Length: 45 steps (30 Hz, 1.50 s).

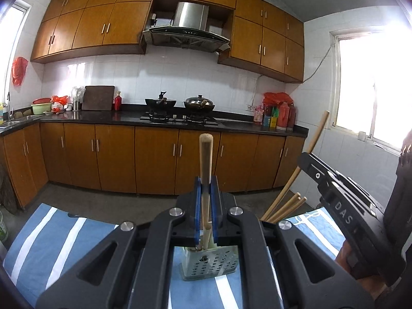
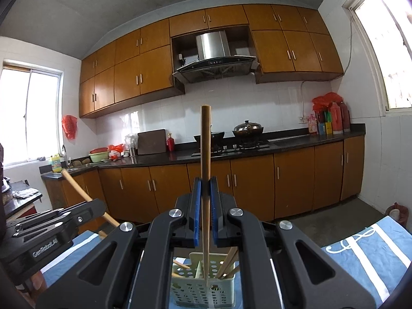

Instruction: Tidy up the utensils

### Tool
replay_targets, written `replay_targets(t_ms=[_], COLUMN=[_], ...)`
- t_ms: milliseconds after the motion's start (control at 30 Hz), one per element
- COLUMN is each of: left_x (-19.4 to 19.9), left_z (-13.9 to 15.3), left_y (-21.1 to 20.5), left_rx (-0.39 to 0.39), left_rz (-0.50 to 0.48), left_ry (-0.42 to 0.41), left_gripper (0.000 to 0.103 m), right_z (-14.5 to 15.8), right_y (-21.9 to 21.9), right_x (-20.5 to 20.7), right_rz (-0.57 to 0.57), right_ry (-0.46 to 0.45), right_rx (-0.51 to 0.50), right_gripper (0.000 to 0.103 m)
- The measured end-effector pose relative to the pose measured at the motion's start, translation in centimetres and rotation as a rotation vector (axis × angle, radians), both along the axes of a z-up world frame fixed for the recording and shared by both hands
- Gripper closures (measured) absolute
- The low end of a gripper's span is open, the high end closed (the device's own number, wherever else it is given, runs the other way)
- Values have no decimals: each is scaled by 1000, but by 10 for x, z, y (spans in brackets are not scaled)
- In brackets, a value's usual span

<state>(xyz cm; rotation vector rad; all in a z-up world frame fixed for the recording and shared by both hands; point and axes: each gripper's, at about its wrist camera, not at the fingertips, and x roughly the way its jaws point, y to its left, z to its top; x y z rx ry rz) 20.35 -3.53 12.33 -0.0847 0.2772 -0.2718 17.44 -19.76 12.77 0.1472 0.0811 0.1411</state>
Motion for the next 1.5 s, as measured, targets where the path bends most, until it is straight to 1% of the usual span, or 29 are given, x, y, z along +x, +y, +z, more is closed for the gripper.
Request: replay_targets(t_ms=[167, 267, 367, 533, 567, 600, 667, 833, 867, 900, 1000, 1033, 1100, 1133, 1200, 1233, 1300, 1333, 1400, 1500], left_x=[4, 7, 10, 18, 20, 21, 21, 13, 7, 3, -14, -17, -32, -36, -51, -56, -71, -75, -87, -101], left_z=[1, 0, -5, -12, -14, -15, -16, -12, -8, -6, 0, 0, -4, -6, -16, -20, -35, -40, -54, -71], left_y=[5, 5, 5, 6, 6, 7, 9, 15, 18, 20, 26, 28, 36, 37, 45, 47, 52, 55, 57, 58], left_rx=[-3, -9, -8, -5, -8, -11, -18, -45, -55, -59, -67, -66, -54, -49, -23, -11, 31, 41, 71, 118], left_rz=[-4, -9, -10, -13, -15, -15, -16, -18, -19, -18, -15, -13, 5, 11, 34, 45, 80, 87, 103, 128], left_ry=[-5, 5, 19, 47, 58, 65, 73, 66, 57, 50, 29, 29, 38, 41, 51, 53, 61, 65, 78, 77], left_gripper=[95, 95, 95, 95, 95, 95, 95, 91, 86, 79, 71, 69, 59, 56, 43, 39, 26, 23, 12, 4], right_z=[17, 23, 16, -10, -12, -13, -14, -7, -6, -5, -7, -9, -15, -18, -25, -31, -41, -47, -56, -69], right_y=[-2, -1, 3, 5, 5, 4, 1, -10, -13, -16, -23, -25, -28, -29, -29, -28, -24, -22, -17, -11], right_x=[-1, 2, 10, 22, 21, 20, 14, -6, -11, -19, -38, -43, -56, -60, -68, -74, -81, -84, -89, -95], right_rz=[0, -4, -4, -2, 3, 6, -3, 1, 2, 1, -5, -5, -5, -8, -19, -24, -35, -43, -51, -80], right_ry=[-44, -65, -55, 28, 39, 50, 47, 47, 48, 50, 60, 68, 94, 103, 127, 142, 167, 185, 217, 257], right_rx=[22, 17, 1, -10, -7, -3, 3, 10, 13, 18, 29, 29, 22, 17, -1, -13, -32, -45, -59, -77], right_gripper=[96, 96, 96, 95, 89, 76, 63, 62, 58, 50, 37, 35, 24, 21, 11, 9, 5, 3, 2, 2])
